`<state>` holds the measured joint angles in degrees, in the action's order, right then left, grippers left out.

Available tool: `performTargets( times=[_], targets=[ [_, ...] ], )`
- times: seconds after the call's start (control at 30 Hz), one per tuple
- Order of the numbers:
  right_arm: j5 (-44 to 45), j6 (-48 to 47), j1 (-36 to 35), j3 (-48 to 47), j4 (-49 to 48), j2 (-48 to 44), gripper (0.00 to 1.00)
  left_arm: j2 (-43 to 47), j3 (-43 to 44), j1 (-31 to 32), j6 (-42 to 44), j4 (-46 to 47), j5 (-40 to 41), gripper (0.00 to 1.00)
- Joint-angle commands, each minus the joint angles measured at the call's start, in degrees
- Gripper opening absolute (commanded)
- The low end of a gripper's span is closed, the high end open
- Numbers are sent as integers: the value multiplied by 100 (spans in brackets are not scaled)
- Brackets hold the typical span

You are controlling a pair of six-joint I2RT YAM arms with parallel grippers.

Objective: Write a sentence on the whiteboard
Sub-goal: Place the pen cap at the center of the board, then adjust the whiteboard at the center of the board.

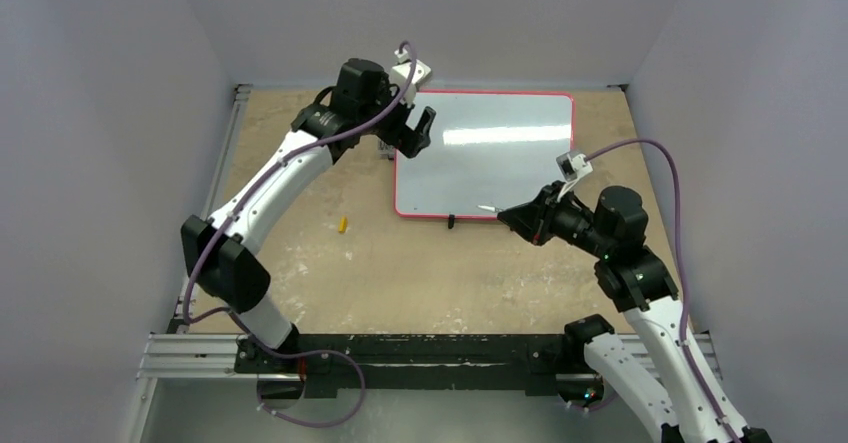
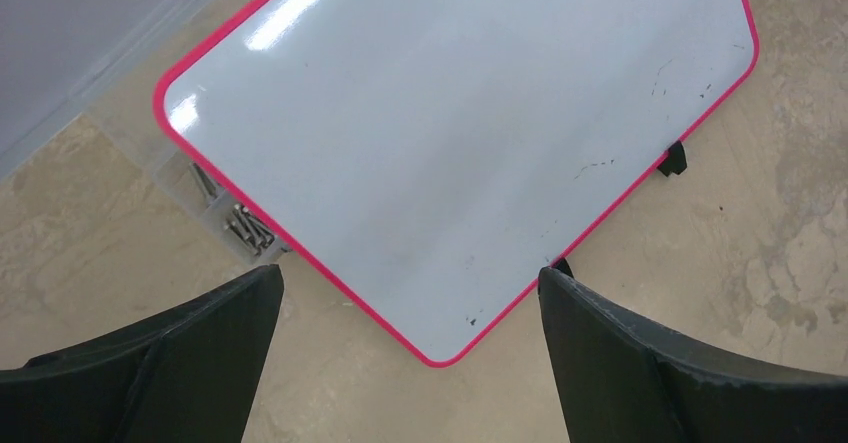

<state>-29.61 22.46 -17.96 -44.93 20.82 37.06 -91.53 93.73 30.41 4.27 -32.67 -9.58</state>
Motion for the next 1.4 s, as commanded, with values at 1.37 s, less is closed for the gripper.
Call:
performTargets(
  times=[1.37],
  targets=[
    [-392,210,-6,403,-132,184,0,-4577,5000,-1023,494,327,-2169,100]
  ],
)
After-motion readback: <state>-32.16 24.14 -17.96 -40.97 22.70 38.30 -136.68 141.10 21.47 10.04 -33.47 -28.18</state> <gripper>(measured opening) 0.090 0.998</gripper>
